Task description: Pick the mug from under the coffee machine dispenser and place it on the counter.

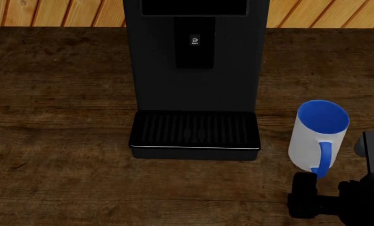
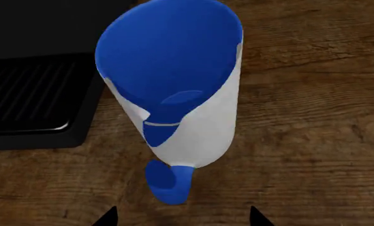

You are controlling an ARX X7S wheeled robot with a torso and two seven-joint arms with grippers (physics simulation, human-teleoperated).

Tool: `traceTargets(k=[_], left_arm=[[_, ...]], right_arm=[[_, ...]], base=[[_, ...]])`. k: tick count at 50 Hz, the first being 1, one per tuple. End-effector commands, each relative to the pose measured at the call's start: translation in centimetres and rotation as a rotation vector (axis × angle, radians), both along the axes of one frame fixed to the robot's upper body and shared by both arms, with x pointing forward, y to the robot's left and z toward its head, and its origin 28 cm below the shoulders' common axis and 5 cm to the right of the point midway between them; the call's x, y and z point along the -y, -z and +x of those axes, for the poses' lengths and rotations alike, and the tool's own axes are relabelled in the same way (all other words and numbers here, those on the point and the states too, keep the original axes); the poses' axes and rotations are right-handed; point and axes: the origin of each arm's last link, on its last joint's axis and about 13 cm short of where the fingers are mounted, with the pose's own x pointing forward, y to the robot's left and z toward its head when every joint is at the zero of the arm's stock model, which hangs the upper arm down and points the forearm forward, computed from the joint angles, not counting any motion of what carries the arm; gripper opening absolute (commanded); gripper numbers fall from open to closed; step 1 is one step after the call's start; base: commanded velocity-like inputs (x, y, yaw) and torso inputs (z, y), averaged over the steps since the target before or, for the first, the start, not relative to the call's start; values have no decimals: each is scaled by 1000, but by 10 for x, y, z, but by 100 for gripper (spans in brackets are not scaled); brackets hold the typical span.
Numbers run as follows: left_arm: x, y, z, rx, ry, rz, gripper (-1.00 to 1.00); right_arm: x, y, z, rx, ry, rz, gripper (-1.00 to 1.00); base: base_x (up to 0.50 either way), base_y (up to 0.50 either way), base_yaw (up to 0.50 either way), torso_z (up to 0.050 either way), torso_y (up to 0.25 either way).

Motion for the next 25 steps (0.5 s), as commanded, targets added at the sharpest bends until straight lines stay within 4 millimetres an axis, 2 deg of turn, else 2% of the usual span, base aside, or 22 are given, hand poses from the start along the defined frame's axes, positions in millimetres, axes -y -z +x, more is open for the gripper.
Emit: traceTargets(k=[1,11,15,17,21,25], left_arm=[[0,0,0,0,-1,-3,100],[-1,0,-1,4,-3,-8,100],[0,0,0,3,-2,-6,100],[0,0,0,2,-3,-5,100],[0,0,0,1,-3,-4,100],[0,0,0,1,-1,-3,100]], right_arm=[[1,-18,-34,16,40,-46,100],[-5,-59,-101,90,72,-124,100],[-18,-84,-138,158,66,-165,100],[-27,-102,-164,224,80,-195,100],[-39,-119,-196,295,93,-229,100],[-49,-126,-227,345,112,-242,100]], base=[[0,0,0,0,0],[0,0,0,0,0],[0,0,0,0,0],[0,0,0,0,0],[0,0,0,0,0],[0,0,0,0,0]])
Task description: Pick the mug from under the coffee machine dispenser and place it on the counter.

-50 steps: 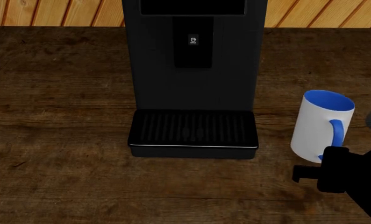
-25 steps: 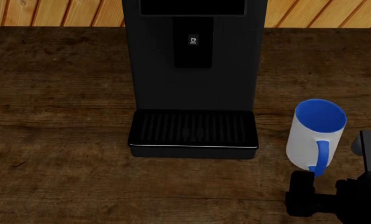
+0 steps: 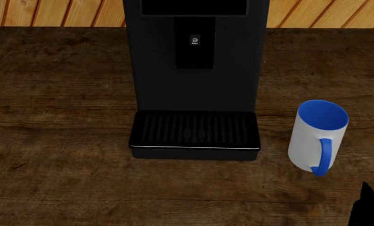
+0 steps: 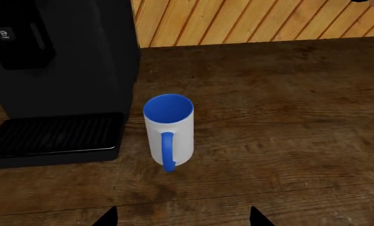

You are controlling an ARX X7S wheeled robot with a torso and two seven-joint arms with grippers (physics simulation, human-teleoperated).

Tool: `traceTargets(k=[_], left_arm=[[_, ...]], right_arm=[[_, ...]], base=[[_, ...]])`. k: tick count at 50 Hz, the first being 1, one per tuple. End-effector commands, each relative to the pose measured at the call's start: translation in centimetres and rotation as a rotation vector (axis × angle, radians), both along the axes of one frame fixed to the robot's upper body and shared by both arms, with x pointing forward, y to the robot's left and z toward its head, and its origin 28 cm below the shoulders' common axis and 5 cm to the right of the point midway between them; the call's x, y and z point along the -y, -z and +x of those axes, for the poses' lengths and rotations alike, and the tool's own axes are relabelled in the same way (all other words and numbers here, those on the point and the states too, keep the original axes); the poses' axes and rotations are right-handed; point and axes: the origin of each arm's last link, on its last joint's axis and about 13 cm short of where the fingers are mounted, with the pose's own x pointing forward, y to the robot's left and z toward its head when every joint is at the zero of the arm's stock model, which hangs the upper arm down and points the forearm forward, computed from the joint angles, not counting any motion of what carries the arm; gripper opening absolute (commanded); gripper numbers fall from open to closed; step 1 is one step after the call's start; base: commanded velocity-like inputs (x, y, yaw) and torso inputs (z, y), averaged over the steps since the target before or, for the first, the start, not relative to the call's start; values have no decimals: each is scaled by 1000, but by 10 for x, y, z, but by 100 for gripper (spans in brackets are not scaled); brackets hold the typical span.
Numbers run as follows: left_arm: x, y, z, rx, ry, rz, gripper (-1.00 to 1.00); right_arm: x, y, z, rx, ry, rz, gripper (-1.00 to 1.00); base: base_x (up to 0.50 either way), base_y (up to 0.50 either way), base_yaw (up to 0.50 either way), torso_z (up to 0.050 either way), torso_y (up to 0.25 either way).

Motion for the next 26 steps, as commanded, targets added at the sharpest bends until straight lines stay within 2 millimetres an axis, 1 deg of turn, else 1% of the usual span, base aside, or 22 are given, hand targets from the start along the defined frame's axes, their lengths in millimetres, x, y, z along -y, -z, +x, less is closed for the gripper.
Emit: traceTargets(k=[1,4,7,11,19,24,26], left_arm=[[0,0,0,0,1,2,100],[0,0,0,-1,3,4,100],[0,0,1,-2,5,6,100],[1,0,0,1,5,10,100],[1,0,0,4,7,14,100],[1,0,0,3,5,16,100],[2,0,0,2,5,19,100]], right_arm=[[-32,-27,-86,97,12,-159,100],[-39,-28,-102,136,23,-172,100],[-40,-26,-108,153,28,-166,100],[-40,-25,-108,156,-6,-186,100],[-38,-19,-108,165,5,-176,100],[-38,-16,-103,168,-4,-174,100],[-38,-13,-98,170,-14,-171,100]], base=[[0,0,0,0,0],[0,0,0,0,0],[0,0,0,0,0],[0,0,0,0,0],[0,0,0,0,0],[0,0,0,0,0],[0,0,0,0,0]])
